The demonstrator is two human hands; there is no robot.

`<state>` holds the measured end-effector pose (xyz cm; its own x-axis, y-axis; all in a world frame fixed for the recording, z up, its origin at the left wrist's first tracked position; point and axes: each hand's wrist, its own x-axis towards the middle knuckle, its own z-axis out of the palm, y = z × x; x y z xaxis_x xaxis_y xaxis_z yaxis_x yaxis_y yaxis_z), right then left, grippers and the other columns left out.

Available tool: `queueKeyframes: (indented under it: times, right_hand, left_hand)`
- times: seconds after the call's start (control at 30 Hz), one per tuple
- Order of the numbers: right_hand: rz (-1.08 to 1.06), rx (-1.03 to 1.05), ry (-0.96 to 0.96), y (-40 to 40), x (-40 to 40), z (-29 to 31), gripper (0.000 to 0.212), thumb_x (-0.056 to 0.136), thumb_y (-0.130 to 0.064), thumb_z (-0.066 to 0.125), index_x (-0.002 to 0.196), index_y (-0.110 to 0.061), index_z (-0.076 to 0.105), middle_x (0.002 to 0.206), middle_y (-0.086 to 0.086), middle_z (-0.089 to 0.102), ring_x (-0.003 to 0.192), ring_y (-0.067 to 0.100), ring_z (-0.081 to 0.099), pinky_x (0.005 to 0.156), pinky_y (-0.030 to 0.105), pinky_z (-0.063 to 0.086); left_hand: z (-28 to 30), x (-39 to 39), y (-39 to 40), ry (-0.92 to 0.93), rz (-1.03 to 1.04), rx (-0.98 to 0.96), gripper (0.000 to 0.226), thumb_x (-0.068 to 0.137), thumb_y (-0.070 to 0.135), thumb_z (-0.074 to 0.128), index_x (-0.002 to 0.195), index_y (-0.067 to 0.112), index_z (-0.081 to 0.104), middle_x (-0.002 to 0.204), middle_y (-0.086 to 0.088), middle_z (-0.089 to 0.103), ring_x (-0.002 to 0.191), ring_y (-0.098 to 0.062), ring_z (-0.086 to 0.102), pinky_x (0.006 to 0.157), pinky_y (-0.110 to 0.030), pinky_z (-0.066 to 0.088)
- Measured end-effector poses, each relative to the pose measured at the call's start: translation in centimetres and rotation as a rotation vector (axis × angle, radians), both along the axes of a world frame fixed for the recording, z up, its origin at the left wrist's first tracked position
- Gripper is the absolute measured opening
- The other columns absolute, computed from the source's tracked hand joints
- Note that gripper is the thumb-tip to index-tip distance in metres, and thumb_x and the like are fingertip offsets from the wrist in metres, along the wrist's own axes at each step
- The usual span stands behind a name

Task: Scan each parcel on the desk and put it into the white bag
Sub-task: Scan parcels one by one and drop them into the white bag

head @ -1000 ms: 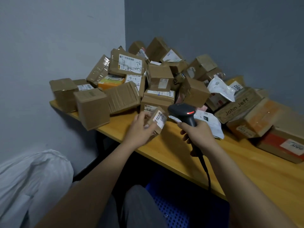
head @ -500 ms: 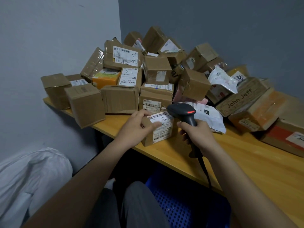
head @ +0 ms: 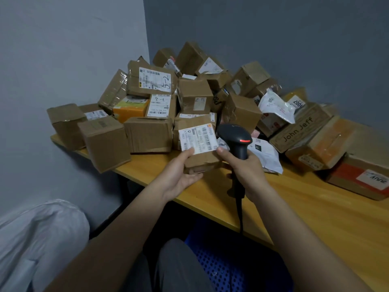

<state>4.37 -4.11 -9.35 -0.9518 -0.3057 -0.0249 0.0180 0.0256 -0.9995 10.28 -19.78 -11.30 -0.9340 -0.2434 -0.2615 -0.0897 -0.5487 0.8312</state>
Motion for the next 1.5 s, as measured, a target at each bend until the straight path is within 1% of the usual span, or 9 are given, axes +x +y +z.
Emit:
queueKeyframes:
  times: [0.13,0.27,0.33,0.4,0.5,0.67,0.87,1.27,1.5]
  right_hand:
    - [0.013,-0.042,0.007,-0.5,0.1,0.7,0.035,0.076,-0.033,0.082,0.103,-0.018,0.066,0.088,-0.007,0.071,0.085,0.012,0.066,0.068,0.026,0.049]
    - [0.079,-0.004,0.039,0.3,-0.2,1.8,0.041,0.074,-0.031,0.083,0.104,-0.011,0.064,0.087,-0.003,0.070,0.082,0.015,0.064,0.061,0.027,0.048]
    - [0.141,0.060,0.075,0.9,-0.2,2.2,0.042,0.073,-0.029,0.084,0.104,-0.008,0.063,0.089,0.002,0.067,0.079,0.015,0.061,0.058,0.025,0.047]
    - [0.210,0.112,0.078,1.5,-0.3,2.5,0.035,0.074,-0.024,0.084,0.098,-0.012,0.062,0.085,0.001,0.064,0.071,0.012,0.058,0.058,0.025,0.047]
    - [0.276,0.200,0.085,1.8,-0.6,2.9,0.041,0.072,-0.022,0.085,0.103,-0.013,0.060,0.090,0.002,0.063,0.070,0.012,0.059,0.058,0.026,0.047]
    - [0.201,0.120,0.109,0.8,-1.3,3.4,0.029,0.081,-0.026,0.079,0.104,-0.014,0.065,0.089,-0.001,0.071,0.079,0.012,0.065,0.063,0.026,0.051]
    - [-0.048,0.086,0.202,1.0,-0.6,2.6,0.011,0.092,-0.030,0.065,0.094,-0.021,0.059,0.081,0.007,0.062,0.070,0.018,0.061,0.056,0.029,0.047]
    - [0.095,0.333,0.253,0.7,2.5,0.0,0.023,0.091,-0.023,0.066,0.090,-0.001,0.060,0.070,0.016,0.060,0.050,0.022,0.061,0.046,0.028,0.047]
    - [0.106,0.428,0.333,1.0,2.8,1.3,0.015,0.093,-0.031,0.063,0.090,-0.017,0.059,0.077,0.010,0.066,0.055,0.016,0.066,0.048,0.022,0.050]
  left_hand:
    - [0.3,0.5,0.6,0.019,-0.105,-0.042,0.043,0.091,0.031,0.059,0.131,0.019,0.052,0.130,-0.010,0.060,0.117,-0.026,0.059,0.102,-0.037,0.045]
    - [1.1,1.4,-1.2,-0.005,-0.066,-0.279,0.091,0.065,0.053,0.074,0.142,0.019,0.039,0.125,-0.002,0.066,0.127,-0.026,0.052,0.111,-0.054,0.033]
    - [2.4,1.7,-2.7,0.022,0.039,-0.433,0.122,0.054,0.065,0.077,0.152,0.024,0.018,0.138,0.001,0.056,0.133,-0.025,0.044,0.113,-0.056,0.029]
    - [3.9,2.2,-4.0,0.006,0.036,-0.692,0.103,0.069,0.060,0.071,0.152,0.025,0.021,0.143,0.006,0.047,0.129,-0.017,0.046,0.113,-0.047,0.032]
    - [5.1,2.7,-5.7,-0.060,-0.237,-0.889,0.048,0.083,0.035,0.070,0.128,0.024,0.057,0.124,0.003,0.066,0.107,-0.011,0.065,0.100,-0.035,0.048]
    - [3.7,2.4,-6.1,-0.083,-0.203,-0.812,0.056,0.073,0.033,0.077,0.124,0.021,0.058,0.117,0.005,0.068,0.104,-0.010,0.065,0.078,-0.025,0.054]
    - [1.1,1.0,-7.1,-0.080,0.226,-0.726,0.063,0.076,0.023,0.081,0.127,0.013,0.046,0.124,-0.005,0.062,0.112,-0.021,0.060,0.101,-0.044,0.047]
    - [1.3,-2.0,-4.7,-0.021,0.244,-0.672,0.051,0.081,0.021,0.077,0.121,0.016,0.048,0.122,-0.006,0.064,0.109,-0.021,0.062,0.098,-0.043,0.050]
    - [2.2,-2.2,-4.6,-0.032,0.252,-0.692,0.055,0.082,0.018,0.076,0.128,0.012,0.046,0.124,-0.007,0.062,0.112,-0.022,0.060,0.099,-0.041,0.049]
